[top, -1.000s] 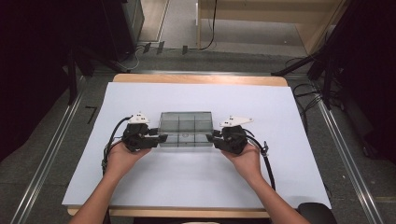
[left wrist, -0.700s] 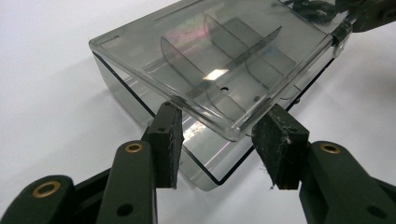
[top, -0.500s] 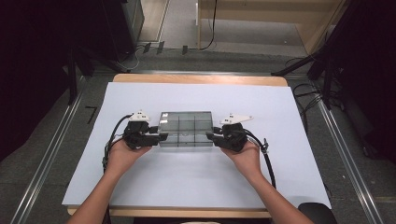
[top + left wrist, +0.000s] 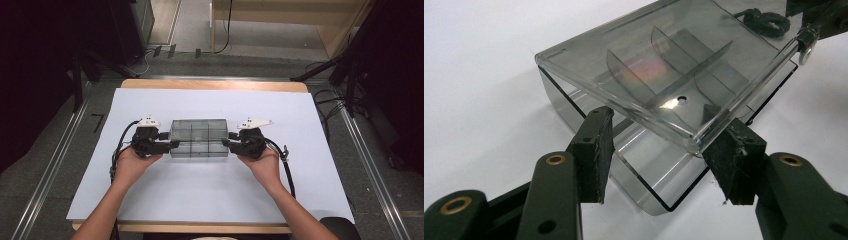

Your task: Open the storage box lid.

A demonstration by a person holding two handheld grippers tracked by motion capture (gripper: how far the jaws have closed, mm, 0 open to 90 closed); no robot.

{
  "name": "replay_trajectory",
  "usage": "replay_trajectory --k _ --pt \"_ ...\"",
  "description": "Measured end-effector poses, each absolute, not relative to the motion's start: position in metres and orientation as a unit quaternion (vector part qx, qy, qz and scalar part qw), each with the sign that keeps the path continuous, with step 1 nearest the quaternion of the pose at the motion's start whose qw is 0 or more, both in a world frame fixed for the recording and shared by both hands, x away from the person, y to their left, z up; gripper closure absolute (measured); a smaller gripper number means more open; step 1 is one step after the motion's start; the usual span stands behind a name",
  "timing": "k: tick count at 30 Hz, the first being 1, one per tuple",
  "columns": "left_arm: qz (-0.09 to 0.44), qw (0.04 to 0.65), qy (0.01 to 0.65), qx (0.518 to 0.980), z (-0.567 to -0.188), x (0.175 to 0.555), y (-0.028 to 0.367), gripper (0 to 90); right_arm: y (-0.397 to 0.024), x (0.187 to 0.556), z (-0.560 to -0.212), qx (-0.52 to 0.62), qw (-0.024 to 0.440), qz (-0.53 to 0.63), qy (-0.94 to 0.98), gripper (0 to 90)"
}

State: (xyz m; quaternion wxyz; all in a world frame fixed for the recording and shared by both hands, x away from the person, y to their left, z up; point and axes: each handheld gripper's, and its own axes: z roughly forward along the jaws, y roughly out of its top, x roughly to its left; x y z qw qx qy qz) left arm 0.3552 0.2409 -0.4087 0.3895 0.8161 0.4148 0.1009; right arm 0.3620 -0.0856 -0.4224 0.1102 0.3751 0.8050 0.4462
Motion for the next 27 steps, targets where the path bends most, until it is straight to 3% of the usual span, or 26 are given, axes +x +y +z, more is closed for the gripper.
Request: replay_trajectory --k 27 --pt "0.119 0.393 0.418 0.811 -0.39 0.365 0.244 43.7 -0.086 0.37 -0.407 0.368 0.13 0.45 0.803 60.7"
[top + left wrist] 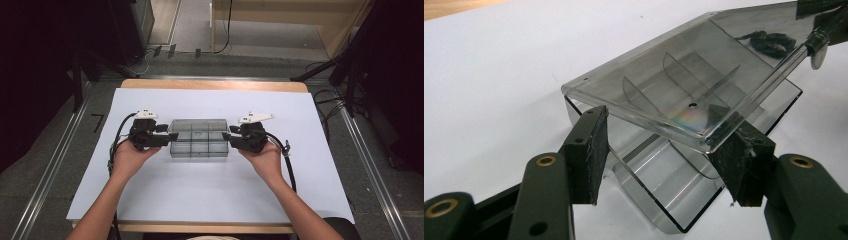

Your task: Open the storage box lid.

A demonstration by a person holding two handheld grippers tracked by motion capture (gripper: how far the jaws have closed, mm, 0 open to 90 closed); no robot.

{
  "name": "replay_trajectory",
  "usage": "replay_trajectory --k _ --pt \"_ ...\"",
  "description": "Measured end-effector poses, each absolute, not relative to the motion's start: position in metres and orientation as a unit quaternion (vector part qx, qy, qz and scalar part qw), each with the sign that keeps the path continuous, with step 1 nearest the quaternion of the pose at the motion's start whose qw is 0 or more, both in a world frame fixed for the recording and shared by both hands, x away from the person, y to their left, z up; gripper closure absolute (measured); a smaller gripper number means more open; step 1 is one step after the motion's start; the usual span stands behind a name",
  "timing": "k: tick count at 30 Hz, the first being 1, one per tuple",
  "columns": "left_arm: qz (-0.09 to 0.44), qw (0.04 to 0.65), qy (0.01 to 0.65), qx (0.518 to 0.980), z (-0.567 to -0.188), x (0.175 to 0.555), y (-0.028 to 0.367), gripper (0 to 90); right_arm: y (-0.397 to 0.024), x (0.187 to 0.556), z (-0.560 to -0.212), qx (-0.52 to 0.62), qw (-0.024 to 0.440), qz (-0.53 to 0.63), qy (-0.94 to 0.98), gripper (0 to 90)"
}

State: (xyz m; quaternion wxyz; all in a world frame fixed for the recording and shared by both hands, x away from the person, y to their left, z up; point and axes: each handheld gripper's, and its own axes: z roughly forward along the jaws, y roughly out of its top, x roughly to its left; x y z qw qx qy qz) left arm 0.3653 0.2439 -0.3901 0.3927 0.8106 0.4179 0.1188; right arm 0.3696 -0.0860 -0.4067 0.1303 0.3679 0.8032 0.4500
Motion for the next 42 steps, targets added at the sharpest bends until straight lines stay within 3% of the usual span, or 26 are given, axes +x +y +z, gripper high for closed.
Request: replay_trajectory --k 42 --pt "0.129 0.403 0.417 0.804 -0.365 0.399 0.238 52.1 -0.08 0.399 -0.387 0.361 0.158 0.473 0.788 65.5"
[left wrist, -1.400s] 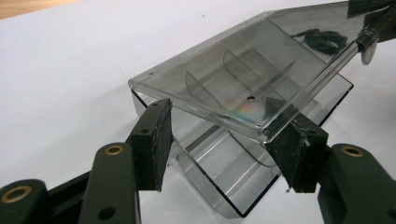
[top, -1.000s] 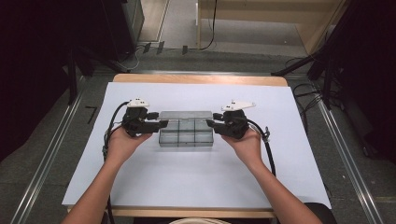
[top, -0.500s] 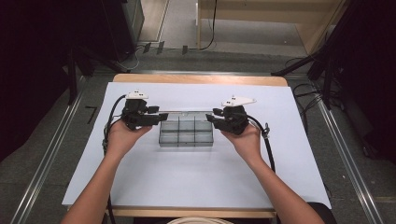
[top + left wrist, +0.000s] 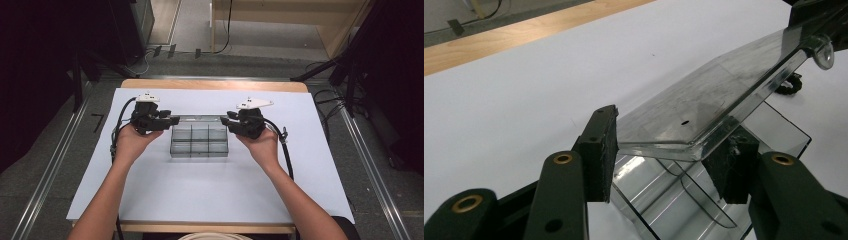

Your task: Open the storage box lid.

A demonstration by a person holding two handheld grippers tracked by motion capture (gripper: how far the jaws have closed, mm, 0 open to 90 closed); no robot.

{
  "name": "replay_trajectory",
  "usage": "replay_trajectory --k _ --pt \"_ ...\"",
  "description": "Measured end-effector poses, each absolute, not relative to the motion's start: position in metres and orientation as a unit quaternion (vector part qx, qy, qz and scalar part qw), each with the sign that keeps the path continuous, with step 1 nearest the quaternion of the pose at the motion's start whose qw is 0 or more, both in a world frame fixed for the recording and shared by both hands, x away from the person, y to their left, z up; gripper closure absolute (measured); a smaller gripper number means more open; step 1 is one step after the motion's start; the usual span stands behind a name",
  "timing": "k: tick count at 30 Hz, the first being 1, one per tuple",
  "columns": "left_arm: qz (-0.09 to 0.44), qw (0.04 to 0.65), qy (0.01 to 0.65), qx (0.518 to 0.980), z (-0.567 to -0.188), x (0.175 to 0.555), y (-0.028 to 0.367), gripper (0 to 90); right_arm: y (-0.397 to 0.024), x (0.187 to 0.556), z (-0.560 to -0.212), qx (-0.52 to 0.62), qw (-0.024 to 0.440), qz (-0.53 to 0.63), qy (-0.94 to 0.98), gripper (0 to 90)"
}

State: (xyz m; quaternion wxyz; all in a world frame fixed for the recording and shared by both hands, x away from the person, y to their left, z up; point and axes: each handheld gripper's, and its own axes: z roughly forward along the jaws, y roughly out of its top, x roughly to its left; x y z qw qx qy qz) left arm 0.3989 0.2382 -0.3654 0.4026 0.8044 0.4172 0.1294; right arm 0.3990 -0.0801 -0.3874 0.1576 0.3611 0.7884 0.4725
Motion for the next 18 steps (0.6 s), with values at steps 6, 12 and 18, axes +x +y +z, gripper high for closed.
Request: replay_trajectory --k 6,12,18 --pt "0.128 0.409 0.413 0.804 -0.365 0.405 0.24 54.6 -0.08 0.405 -0.385 0.358 0.158 0.473 0.789 66.5" --pt "0.133 0.407 0.407 0.807 -0.364 0.407 0.24 55.7 -0.079 0.411 -0.387 0.358 0.159 0.474 0.789 66.2" --pt "0.133 0.407 0.41 0.805 -0.367 0.411 0.238 56.2 -0.077 0.414 -0.391 0.362 0.16 0.471 0.788 66.2"
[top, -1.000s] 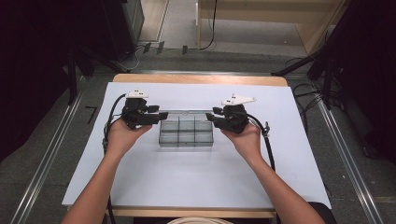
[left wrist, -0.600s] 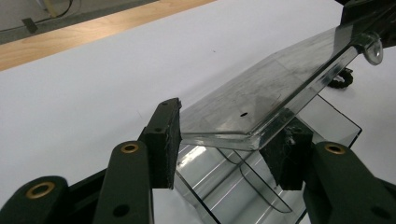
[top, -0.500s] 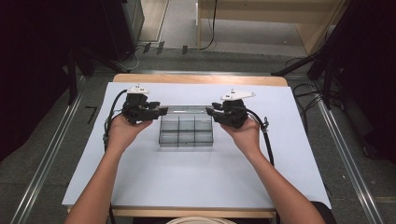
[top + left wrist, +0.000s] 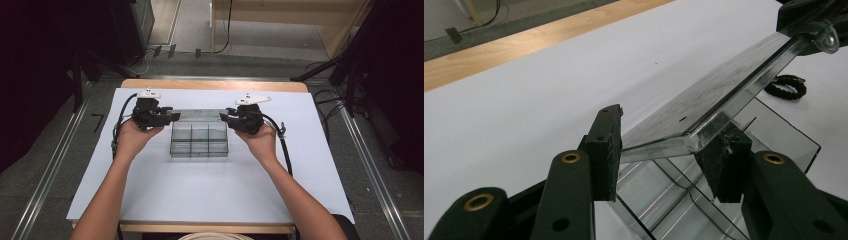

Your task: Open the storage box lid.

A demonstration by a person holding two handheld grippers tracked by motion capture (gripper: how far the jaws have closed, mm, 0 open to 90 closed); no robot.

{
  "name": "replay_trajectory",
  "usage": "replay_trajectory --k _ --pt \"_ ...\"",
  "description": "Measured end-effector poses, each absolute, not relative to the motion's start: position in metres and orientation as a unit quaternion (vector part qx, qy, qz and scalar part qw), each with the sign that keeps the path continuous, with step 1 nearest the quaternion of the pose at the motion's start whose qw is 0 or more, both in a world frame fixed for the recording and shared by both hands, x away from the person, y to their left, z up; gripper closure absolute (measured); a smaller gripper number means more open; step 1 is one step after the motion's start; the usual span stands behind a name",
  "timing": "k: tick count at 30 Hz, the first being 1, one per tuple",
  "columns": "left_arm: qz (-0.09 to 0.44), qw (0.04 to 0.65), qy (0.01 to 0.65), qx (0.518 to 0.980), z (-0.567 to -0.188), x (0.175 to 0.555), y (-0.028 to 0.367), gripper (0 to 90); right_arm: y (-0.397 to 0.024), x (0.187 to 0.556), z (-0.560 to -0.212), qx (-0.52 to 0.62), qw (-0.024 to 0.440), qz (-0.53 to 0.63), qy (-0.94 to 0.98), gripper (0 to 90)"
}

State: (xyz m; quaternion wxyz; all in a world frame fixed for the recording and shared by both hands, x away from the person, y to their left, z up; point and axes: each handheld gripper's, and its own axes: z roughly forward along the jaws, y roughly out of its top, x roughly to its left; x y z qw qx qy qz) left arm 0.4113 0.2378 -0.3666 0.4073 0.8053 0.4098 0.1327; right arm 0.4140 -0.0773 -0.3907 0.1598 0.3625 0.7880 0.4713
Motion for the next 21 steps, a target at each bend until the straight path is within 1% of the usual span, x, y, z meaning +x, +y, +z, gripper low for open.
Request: replay_trajectory --k 9,12,21 --pt "0.139 0.41 0.42 0.797 -0.371 0.417 0.236 56.9 -0.076 0.422 -0.397 0.368 0.161 0.477 0.782 66.8" --pt "0.142 0.41 0.422 0.796 -0.372 0.419 0.236 57.1 -0.073 0.424 -0.401 0.364 0.174 0.477 0.781 66.9" --pt "0.147 0.409 0.432 0.79 -0.379 0.426 0.235 57.8 -0.072 0.429 -0.405 0.373 0.172 0.486 0.772 67.6"
